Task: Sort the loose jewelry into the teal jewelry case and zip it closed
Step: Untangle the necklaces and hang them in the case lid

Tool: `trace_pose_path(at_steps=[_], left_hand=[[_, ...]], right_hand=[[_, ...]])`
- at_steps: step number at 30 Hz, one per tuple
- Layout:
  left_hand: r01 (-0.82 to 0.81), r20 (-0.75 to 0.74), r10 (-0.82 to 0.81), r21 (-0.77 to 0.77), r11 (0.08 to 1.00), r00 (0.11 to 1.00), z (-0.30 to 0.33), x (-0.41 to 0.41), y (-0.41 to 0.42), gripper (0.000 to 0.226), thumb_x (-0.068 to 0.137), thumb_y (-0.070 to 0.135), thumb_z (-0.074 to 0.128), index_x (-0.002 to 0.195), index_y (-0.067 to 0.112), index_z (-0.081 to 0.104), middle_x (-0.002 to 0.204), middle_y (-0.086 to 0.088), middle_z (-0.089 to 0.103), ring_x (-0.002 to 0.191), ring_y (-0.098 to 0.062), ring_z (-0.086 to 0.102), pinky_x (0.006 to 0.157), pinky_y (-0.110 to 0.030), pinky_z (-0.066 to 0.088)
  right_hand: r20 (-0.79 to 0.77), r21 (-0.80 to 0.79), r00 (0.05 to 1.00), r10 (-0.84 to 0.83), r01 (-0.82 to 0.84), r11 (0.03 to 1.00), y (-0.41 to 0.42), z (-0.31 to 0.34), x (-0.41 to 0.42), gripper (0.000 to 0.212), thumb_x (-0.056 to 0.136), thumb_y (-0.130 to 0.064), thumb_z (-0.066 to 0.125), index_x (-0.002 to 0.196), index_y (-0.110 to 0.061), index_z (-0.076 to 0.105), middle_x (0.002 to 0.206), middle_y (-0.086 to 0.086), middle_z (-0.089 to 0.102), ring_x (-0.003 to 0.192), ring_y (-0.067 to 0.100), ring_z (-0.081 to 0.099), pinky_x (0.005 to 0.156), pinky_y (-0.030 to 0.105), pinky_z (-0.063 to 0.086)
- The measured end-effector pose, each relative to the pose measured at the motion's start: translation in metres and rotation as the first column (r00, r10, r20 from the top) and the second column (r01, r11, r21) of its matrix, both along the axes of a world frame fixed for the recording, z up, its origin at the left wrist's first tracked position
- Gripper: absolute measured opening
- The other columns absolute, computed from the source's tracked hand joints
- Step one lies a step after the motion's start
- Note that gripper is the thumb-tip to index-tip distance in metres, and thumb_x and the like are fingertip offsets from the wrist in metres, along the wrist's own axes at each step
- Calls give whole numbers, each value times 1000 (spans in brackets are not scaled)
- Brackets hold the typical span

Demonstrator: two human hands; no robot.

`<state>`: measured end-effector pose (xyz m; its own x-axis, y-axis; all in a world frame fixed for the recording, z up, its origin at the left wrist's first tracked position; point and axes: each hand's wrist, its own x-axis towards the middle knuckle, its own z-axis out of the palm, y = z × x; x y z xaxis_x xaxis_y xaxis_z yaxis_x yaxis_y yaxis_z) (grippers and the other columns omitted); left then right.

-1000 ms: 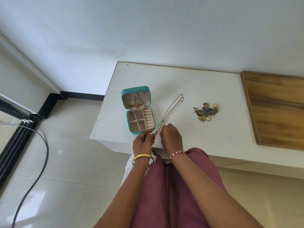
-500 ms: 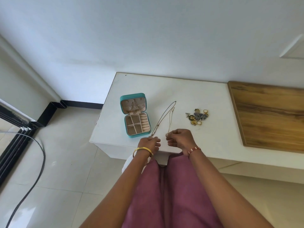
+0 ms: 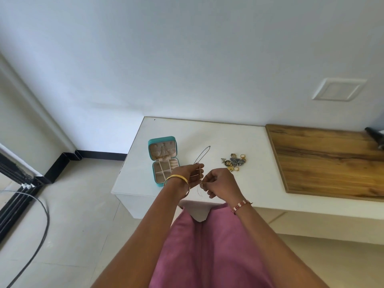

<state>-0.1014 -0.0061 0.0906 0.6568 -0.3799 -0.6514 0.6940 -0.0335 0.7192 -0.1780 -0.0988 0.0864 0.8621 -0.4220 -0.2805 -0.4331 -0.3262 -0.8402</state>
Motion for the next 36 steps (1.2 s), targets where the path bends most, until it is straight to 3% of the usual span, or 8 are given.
trace_pose_path(at_steps=[6, 10, 20, 24, 28, 31, 33, 36], left_hand=[[-62, 63, 66, -54, 997, 996, 27, -6, 11, 12, 88, 7, 56, 80, 8, 65, 70, -5, 60, 65, -14, 57, 58, -22, 52], [-81, 104, 93, -117, 990, 990, 41, -9, 17, 19, 90, 5, 52, 77, 6, 66, 69, -5, 63, 70, -18, 59, 71, -28, 50], [-45, 273, 103, -210, 977, 956, 66, -15, 31, 14, 91, 8, 51, 96, 8, 64, 83, -4, 64, 77, -18, 61, 76, -28, 52], [-4, 333, 90, -252, 968, 939, 76, -19, 36, 16, 91, 9, 51, 99, 5, 64, 83, -5, 65, 77, -18, 63, 71, -23, 55], [48, 425, 59, -237, 970, 903, 84, -23, 39, 23, 91, 8, 50, 109, -1, 62, 83, -6, 64, 75, -16, 63, 69, -19, 55], [73, 481, 33, -201, 977, 876, 90, -27, 41, 22, 92, 8, 49, 109, 0, 62, 82, -4, 64, 75, -15, 61, 68, -17, 54], [102, 502, 2, -180, 978, 865, 93, -29, 42, 24, 92, 8, 50, 111, -2, 61, 80, -5, 62, 73, -14, 60, 68, -16, 54], [119, 518, -43, -114, 986, 854, 92, -34, 43, 23, 91, 8, 51, 108, -1, 63, 78, -3, 65, 71, -12, 61, 66, -15, 54]], right_hand=[[-11, 5, 999, 31, -31, 999, 6, 2, -13, 25, 74, 4, 68, 58, -11, 56, 52, 3, 57, 41, 16, 51, 42, 22, 47], [-20, -22, 999, 40, -41, 999, 9, 3, -12, 24, 74, 3, 70, 60, -11, 56, 56, 4, 58, 43, 15, 51, 41, 19, 47], [-40, -94, 996, 76, -79, 992, 16, 1, -12, 25, 75, 1, 69, 60, -12, 54, 55, 2, 55, 42, 13, 49, 40, 16, 43], [-40, -137, 994, 102, -106, 985, 22, 4, -11, 23, 76, 0, 68, 62, -11, 53, 56, -1, 54, 41, 11, 49, 41, 16, 43], [-27, -160, 991, 134, -136, 978, 26, 16, -8, 27, 76, 0, 67, 59, -14, 52, 58, -3, 54, 42, 10, 49, 42, 15, 44], [-39, -165, 986, 163, -167, 972, 25, 31, -8, 20, 80, 5, 57, 68, -11, 60, 62, -1, 56, 45, 10, 49, 44, 15, 44], [31, -137, 994, 106, -101, 986, 23, 46, -6, 25, 82, 5, 47, 74, -10, 64, 62, -3, 54, 49, 11, 49, 45, 16, 42], [219, 73, 975, -39, 23, 997, 21, 72, -7, 20, 88, -4, 53, 71, -10, 63, 66, 7, 60, 53, 16, 51, 56, 26, 47]])
